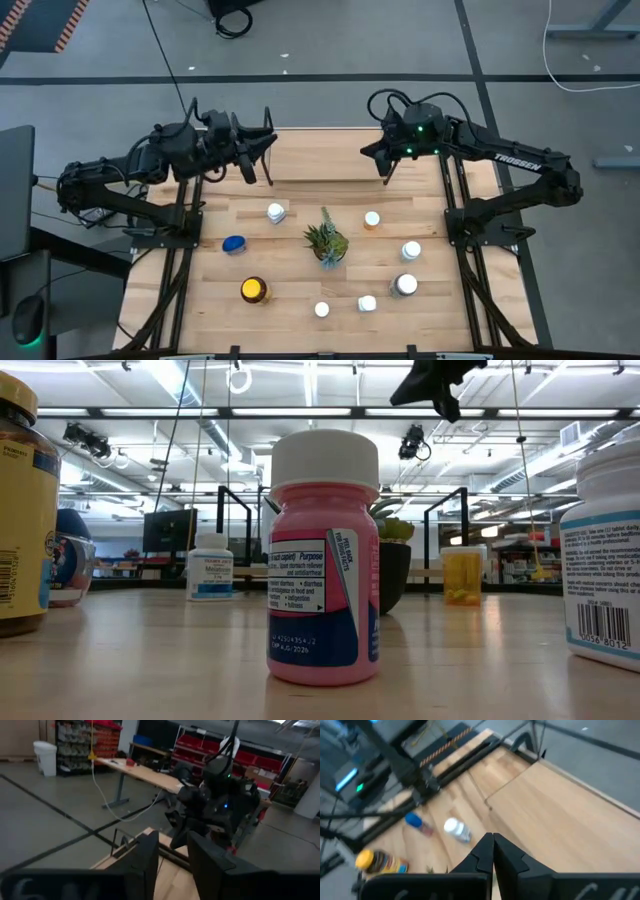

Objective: Pick and place medicine bottles onto shelf by color
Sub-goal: Put the top white pill bottle on the shelf

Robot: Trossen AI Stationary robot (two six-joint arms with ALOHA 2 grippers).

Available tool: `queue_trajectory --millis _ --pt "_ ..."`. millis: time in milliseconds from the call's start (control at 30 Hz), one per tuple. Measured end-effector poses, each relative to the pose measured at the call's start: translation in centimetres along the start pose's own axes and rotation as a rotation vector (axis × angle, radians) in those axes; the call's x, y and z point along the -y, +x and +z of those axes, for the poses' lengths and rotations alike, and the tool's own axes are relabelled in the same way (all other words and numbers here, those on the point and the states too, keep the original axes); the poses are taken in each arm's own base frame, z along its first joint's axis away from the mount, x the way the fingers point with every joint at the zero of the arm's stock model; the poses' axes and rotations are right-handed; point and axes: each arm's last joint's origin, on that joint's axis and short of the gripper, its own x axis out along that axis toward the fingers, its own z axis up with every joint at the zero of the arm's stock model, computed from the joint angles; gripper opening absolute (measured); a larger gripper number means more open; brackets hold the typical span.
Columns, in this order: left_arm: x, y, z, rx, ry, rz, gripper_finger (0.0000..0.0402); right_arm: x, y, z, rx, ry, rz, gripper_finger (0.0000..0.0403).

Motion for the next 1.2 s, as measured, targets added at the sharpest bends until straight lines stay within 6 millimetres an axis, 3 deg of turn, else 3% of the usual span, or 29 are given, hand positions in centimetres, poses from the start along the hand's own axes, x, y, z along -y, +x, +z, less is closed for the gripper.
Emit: queue_trajectory --millis 333,567,833,1200 --pt "-0.2 1.1 -2.9 -0.251 -0.013 0.021 0.0222 0.6 -0.2 -1.5 -0.164 0.04 -0.053 0.0132" --pt "0.1 2.8 -5.6 -0.444 0.058 -0.004 0.0246 0.8 -0.2 -1.9 -0.199 0.113 -0.088 0.0191" --pt "0.5 5.3 -8.6 -0.588 0.251 -0.025 0.0232 0.9 -0.4 -2.5 -0.263 0.196 -0.104 0.02" --pt "0.6 8.5 -12.3 -0.714 0.253 0.035 0.0231 0.4 -0.8 -4.3 -0.421 0.272 -0.148 0.02"
